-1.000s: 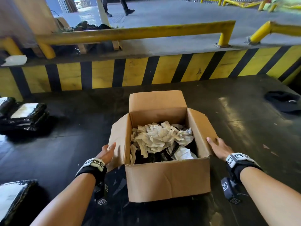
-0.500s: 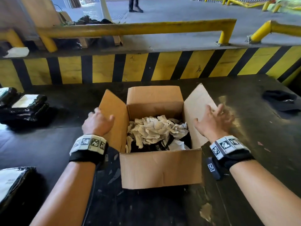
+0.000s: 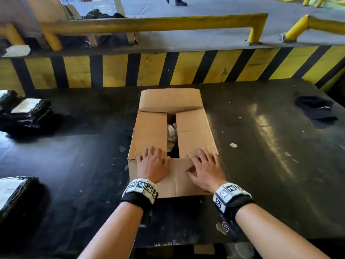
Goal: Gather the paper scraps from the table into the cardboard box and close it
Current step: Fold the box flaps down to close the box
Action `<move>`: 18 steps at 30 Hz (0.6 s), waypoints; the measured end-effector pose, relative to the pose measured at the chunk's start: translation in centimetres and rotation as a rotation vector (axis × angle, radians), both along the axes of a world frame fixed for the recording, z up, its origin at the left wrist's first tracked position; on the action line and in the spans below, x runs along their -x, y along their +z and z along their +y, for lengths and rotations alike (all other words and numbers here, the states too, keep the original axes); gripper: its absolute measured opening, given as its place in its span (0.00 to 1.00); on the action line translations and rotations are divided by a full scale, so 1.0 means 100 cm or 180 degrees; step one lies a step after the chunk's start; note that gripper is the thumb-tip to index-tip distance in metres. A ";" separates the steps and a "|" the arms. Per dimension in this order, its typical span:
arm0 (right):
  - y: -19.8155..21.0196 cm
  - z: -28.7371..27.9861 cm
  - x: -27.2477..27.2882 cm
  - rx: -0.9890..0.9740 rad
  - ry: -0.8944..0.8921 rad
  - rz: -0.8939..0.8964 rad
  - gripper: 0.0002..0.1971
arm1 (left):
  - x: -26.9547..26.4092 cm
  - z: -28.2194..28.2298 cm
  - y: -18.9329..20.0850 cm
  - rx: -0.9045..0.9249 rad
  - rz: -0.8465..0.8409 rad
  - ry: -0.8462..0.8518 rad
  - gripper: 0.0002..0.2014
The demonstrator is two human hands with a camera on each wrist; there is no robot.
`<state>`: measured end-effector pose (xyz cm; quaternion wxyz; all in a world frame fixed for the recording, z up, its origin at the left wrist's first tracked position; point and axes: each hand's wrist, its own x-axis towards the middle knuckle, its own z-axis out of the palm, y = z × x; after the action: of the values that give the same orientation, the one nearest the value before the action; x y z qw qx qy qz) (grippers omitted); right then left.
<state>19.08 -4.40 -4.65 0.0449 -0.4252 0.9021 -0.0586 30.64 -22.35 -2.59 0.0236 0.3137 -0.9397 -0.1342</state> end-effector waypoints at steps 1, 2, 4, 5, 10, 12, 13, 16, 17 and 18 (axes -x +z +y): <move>-0.002 0.003 0.004 0.0067 0.0071 0.0014 0.38 | -0.006 0.007 -0.008 0.0082 0.0171 -0.0047 0.29; -0.003 0.005 0.007 0.0132 0.0126 0.0020 0.38 | -0.012 0.014 -0.016 0.0143 0.0307 -0.0117 0.32; -0.003 0.008 0.012 0.0191 0.0211 0.0019 0.37 | -0.024 0.033 -0.034 0.0318 0.0442 -0.0328 0.42; -0.003 0.010 0.013 0.0193 0.0252 0.0011 0.37 | -0.030 0.042 -0.043 0.0413 0.0455 -0.0433 0.47; -0.008 0.021 0.006 0.0176 0.0327 0.0141 0.41 | -0.041 0.062 -0.069 0.0717 -0.0044 -0.0610 0.65; -0.009 0.026 0.000 0.0183 0.0315 0.0193 0.43 | -0.039 0.064 -0.071 0.0789 -0.0078 -0.0679 0.60; -0.008 0.028 -0.003 0.0155 0.0307 0.0188 0.44 | -0.038 0.066 -0.072 0.0820 0.0012 -0.0686 0.54; 0.000 0.033 -0.005 -0.0002 0.0263 -0.0075 0.48 | -0.038 0.067 -0.066 0.0906 0.0071 -0.0748 0.48; 0.003 0.035 -0.006 -0.0059 0.0306 -0.0174 0.50 | -0.041 0.067 -0.063 0.0890 0.0013 -0.0818 0.51; 0.007 0.036 -0.008 -0.0120 0.0421 -0.0225 0.53 | -0.046 0.066 -0.058 0.0831 -0.0035 -0.0900 0.53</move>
<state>19.91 -0.76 -3.96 0.0885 -0.4807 0.8708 -0.0535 35.20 -15.78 -8.38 0.0398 0.1736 -0.9839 -0.0113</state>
